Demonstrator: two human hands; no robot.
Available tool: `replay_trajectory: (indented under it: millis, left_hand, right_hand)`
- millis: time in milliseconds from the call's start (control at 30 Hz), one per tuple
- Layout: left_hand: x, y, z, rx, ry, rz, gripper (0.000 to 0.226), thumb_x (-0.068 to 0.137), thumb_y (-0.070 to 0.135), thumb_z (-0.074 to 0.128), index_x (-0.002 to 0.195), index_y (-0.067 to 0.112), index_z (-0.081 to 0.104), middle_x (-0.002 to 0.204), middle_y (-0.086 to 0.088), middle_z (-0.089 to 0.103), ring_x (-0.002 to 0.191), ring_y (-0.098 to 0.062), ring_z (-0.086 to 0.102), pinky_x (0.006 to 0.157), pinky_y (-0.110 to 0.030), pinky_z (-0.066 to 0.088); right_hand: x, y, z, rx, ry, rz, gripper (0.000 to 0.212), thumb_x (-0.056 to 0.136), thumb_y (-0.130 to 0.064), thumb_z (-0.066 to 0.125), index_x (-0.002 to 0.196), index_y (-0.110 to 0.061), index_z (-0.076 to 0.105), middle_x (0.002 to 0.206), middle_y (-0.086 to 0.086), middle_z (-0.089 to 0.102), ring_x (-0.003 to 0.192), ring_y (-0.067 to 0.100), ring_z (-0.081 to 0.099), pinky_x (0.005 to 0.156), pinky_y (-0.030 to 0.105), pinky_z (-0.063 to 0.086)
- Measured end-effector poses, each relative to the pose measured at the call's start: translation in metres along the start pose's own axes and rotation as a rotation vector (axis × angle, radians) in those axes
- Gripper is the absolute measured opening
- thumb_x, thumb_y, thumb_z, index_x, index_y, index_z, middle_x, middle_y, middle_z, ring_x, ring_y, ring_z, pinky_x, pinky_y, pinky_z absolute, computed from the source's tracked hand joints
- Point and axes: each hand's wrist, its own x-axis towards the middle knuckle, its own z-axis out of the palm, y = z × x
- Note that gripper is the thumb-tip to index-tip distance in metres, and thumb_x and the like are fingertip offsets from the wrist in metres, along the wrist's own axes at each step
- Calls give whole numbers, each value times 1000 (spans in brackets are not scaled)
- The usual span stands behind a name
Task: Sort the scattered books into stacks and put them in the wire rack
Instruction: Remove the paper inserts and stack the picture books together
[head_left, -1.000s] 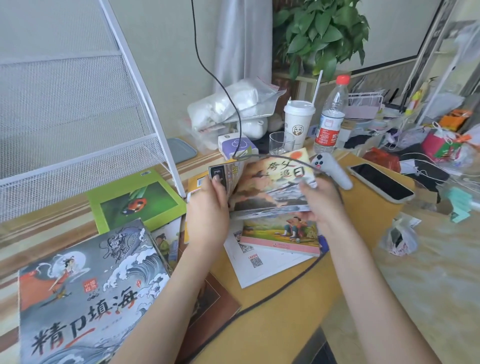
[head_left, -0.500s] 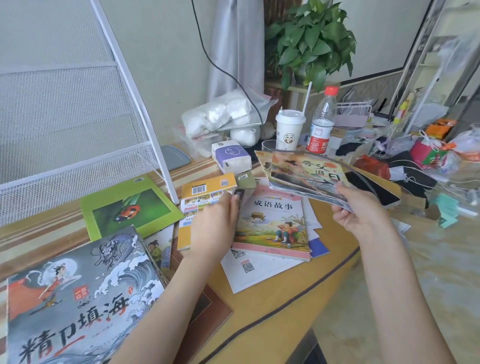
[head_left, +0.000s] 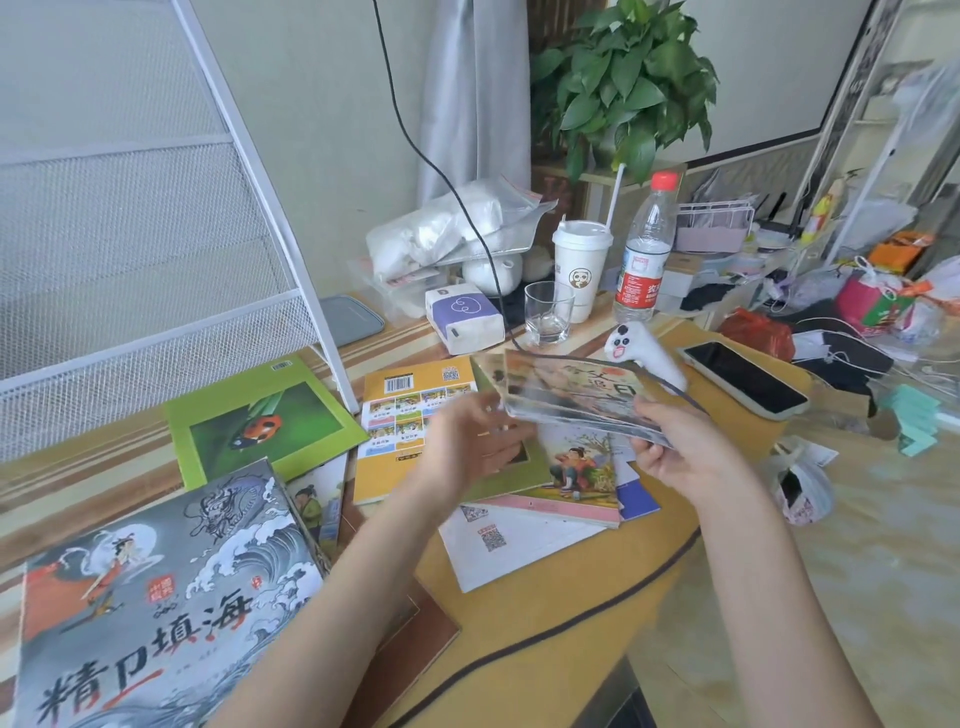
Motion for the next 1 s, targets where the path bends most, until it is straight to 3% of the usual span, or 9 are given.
replay_trajectory:
  millis: [67,200,300,400,567,633,733,833,1000]
  left_hand:
    - [5,9,-9,-261,-19,-98,45,86,32,40,115,4,61,98,-14,69,87,-30,67,79,-37,56]
    - [8,9,-6,-126,166,-149,11,94,5,48,94,0,58,63,-9,71,50,-18,67,45,-25,55]
    - [7,12,-14,-136,251,-142,11,92,-1,43,86,3,51,51,-7,65,40,-15,62,38,-20,49]
    - [4,14,-37,21,314,-134,11,90,0,44,86,2,54,50,-4,64,39,-14,60,38,-17,46]
    - [8,4,-57,467,481,-107,87,72,19,71,143,8,21,115,-14,63,88,-24,64,82,-35,52]
    - [5,-2,-51,667,486,-72,109,68,31,80,149,19,7,139,-18,40,116,-32,51,98,-41,44]
    - [-7,-14,-33,1148,466,-32,111,67,63,71,149,33,2,154,-13,4,143,-37,6,112,-53,17]
    - [-10,-28,-17,1548,232,226,110,56,90,42,148,41,6,158,5,-13,144,-24,-23,110,-61,-10]
    - [2,-50,16,1731,2,425,97,67,87,33,148,34,20,159,7,12,147,-17,-5,114,-59,-7]
  right_hand:
    - [0,2,1,-94,-74,32,6,94,-9,53,96,-5,58,57,6,54,29,7,45,27,12,28]
    - [-2,-2,4,-141,-231,28,16,94,-10,53,107,-2,58,79,13,64,47,17,63,36,21,48]
    - [11,-8,-3,-10,-220,-68,23,97,-12,48,120,-11,52,115,9,59,96,23,64,77,36,58]
    - [29,-9,-15,6,-17,-94,54,96,-12,51,145,-14,27,143,10,39,132,31,38,105,46,39]
    - [36,-5,-19,-290,-3,-54,22,100,-20,42,115,-7,50,107,17,59,85,24,61,62,30,57]
    - [42,3,-13,-400,-11,-80,25,97,-19,46,116,-3,50,94,8,57,80,18,57,68,31,58]
    - [42,11,-4,-569,30,-176,33,93,-22,48,122,-6,49,106,1,55,104,23,55,98,40,46]
    - [33,13,4,-663,3,-188,43,93,-20,44,134,-7,48,125,10,56,113,29,53,99,39,42]
    - [38,11,7,-546,-35,-196,31,84,-17,44,110,-21,61,109,3,63,99,22,60,95,43,49]
